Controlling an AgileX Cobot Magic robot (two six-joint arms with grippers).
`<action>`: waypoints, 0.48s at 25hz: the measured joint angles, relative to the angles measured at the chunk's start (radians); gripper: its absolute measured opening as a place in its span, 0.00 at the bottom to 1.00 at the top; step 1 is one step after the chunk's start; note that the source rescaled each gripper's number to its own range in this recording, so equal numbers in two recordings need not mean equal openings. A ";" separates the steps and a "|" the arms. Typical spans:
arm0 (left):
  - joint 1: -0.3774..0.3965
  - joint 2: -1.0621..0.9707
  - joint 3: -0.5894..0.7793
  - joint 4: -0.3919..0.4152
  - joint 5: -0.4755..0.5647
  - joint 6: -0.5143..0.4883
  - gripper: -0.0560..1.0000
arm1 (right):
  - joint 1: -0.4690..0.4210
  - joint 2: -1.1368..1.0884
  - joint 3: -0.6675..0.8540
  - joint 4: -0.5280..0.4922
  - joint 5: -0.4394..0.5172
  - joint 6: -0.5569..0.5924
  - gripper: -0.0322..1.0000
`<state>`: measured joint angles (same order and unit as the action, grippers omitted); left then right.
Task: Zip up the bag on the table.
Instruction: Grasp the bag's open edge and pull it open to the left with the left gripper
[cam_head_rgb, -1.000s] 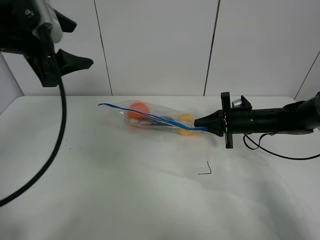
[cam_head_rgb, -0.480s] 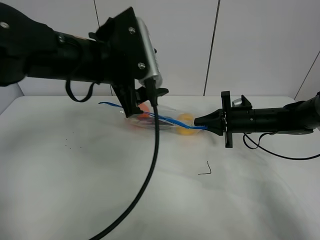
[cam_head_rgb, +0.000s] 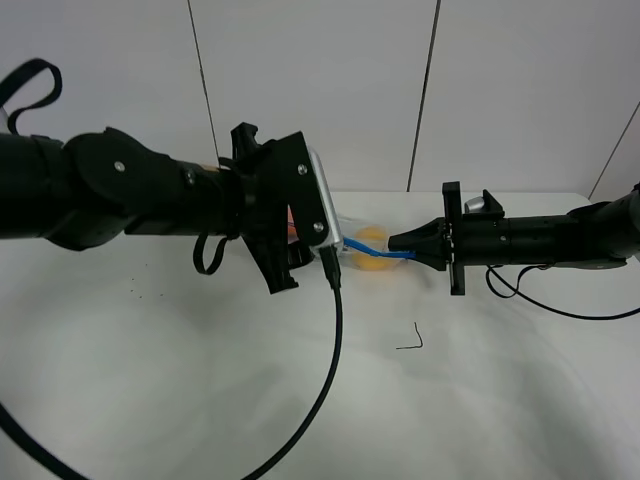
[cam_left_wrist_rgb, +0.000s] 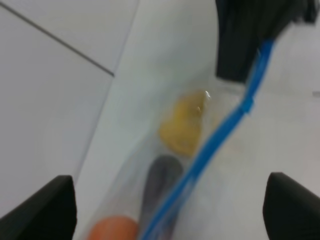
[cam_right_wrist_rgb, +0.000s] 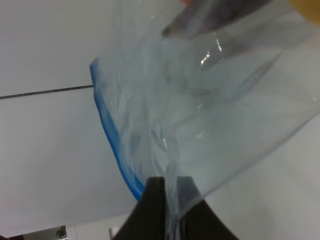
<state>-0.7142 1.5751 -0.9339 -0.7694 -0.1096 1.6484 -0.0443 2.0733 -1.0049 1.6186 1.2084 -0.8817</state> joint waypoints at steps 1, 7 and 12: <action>-0.019 0.000 0.017 0.000 -0.039 0.000 0.98 | 0.000 0.000 0.000 0.000 0.000 0.000 0.03; -0.155 0.038 0.064 -0.001 -0.341 -0.002 0.98 | 0.000 0.000 0.000 0.000 0.000 0.000 0.03; -0.174 0.147 0.066 0.043 -0.413 -0.044 0.98 | 0.000 0.000 0.000 0.001 0.000 0.000 0.03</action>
<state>-0.8879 1.7223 -0.8677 -0.7264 -0.5223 1.6049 -0.0443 2.0733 -1.0049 1.6197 1.2084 -0.8817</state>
